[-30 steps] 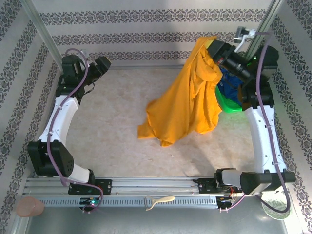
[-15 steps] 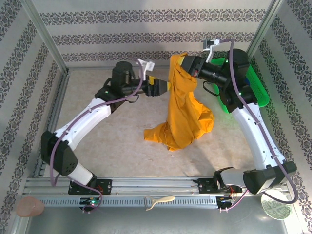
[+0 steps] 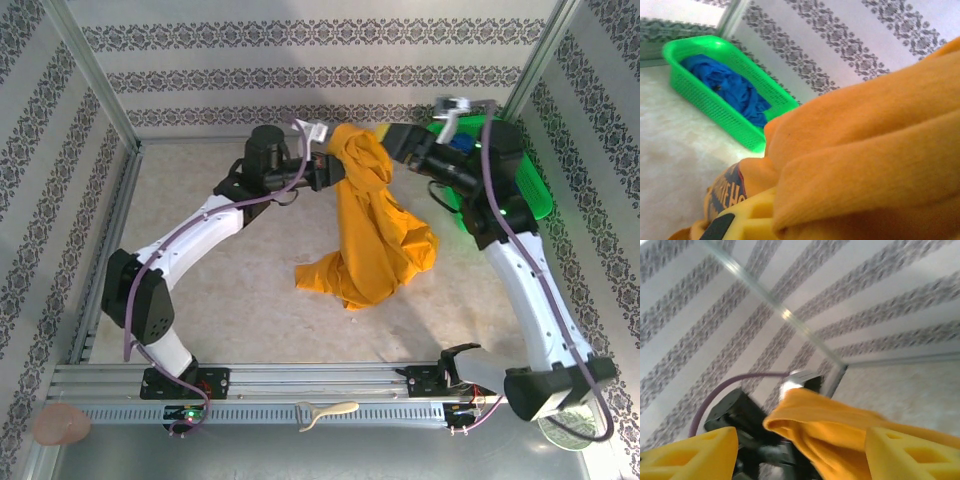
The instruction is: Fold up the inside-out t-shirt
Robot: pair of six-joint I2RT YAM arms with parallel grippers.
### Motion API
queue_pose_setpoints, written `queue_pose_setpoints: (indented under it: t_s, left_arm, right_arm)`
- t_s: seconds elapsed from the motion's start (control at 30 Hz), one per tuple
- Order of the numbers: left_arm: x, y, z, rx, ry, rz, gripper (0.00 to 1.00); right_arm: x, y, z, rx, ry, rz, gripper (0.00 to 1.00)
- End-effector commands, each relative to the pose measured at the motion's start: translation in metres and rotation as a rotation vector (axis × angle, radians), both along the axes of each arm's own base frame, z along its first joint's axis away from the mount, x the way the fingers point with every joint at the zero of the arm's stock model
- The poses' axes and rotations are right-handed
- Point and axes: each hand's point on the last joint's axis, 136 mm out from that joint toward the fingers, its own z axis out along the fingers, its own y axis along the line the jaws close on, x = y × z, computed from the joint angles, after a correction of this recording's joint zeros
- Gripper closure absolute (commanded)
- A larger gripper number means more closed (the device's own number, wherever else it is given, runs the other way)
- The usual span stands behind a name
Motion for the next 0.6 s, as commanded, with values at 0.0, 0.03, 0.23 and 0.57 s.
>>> queue_pose_setpoints:
  t_s: [0.0,0.03,0.23,0.57]
  left_arm:
    - [-0.004,0.043,0.032,-0.092,-0.070,0.081,1.00]
    - [-0.006,0.052,0.025,-0.090,-0.060,0.101,1.00]
    - [-0.017,0.082,-0.031,-0.077,0.013,0.170,1.00]
    - [-0.027,0.089,-0.061,-0.114,0.074,0.171,1.00]
  right_arm:
    - [0.003,-0.022,-0.046,-0.059,0.045,-0.068,0.30]
    - [0.006,-0.026,-0.074,-0.089,0.087,-0.090,0.29]
    - [0.015,-0.038,-0.217,-0.239,0.266,-0.167,0.25]
    - [0.039,0.001,-0.293,-0.448,0.321,-0.054,0.20]
